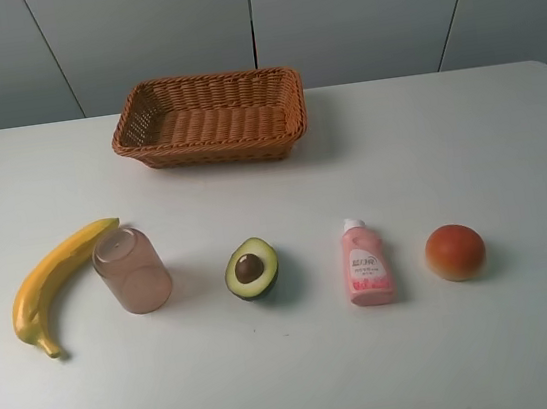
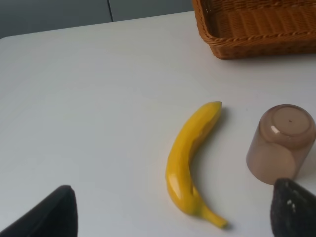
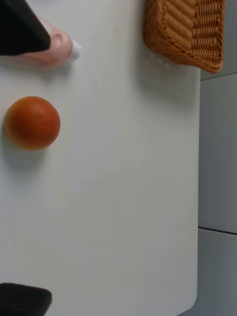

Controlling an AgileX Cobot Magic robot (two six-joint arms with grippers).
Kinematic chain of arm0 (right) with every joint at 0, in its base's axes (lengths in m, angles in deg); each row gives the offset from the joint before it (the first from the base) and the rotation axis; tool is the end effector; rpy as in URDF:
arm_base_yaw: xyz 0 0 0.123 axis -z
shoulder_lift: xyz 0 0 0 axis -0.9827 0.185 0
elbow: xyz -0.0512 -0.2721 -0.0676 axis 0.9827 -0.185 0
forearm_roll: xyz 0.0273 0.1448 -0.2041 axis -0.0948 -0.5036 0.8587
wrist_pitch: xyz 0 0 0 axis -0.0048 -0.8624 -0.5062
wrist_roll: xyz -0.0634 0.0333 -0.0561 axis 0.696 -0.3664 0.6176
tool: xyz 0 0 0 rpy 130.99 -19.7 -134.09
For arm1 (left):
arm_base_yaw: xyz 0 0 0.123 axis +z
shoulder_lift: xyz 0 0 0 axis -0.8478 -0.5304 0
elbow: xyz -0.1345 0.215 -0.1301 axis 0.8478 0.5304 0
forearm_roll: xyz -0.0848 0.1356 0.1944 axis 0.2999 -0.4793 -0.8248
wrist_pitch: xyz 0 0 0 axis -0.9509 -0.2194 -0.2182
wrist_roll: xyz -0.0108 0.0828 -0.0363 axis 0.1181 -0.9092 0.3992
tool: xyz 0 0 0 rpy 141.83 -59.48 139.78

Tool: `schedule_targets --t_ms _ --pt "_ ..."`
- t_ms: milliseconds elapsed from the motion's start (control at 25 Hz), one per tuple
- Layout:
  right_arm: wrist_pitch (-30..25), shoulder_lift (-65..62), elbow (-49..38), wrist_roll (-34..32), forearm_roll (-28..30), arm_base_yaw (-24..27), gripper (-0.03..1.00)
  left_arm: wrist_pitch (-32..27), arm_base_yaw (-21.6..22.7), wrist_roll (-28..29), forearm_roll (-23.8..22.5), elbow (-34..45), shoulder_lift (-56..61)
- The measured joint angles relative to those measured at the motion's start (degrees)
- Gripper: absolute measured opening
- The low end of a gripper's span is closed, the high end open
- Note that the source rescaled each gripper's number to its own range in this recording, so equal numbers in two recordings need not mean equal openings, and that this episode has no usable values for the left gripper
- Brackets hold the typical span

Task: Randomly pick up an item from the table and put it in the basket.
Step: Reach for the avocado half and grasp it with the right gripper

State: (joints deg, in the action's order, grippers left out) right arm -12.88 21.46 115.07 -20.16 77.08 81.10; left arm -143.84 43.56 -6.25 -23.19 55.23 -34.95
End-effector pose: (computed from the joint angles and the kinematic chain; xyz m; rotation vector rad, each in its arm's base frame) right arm -0.0077 0.0058 0.2787 -0.0524 2.0567 0.0174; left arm -0.0066 0.0024 0.2785 0.2576 2.0420 -0.1456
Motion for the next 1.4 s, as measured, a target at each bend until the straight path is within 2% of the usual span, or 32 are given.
schedule_targets --t_ms 480,640,720,1400 --pt "0.0 0.0 0.0 0.5 0.2 0.0 1.00 0.0 0.0 0.0 0.0 0.0 0.0" --pt "0.0 0.0 0.0 2.2 5.1 0.0 1.00 0.0 0.0 0.0 0.0 0.0 0.0" --pt "-0.1 0.0 0.0 2.1 5.8 0.0 1.00 0.0 0.0 0.0 0.0 0.0 0.0" --pt "-0.5 0.0 0.0 1.1 4.7 0.0 1.00 0.0 0.0 0.0 0.0 0.0 0.0"
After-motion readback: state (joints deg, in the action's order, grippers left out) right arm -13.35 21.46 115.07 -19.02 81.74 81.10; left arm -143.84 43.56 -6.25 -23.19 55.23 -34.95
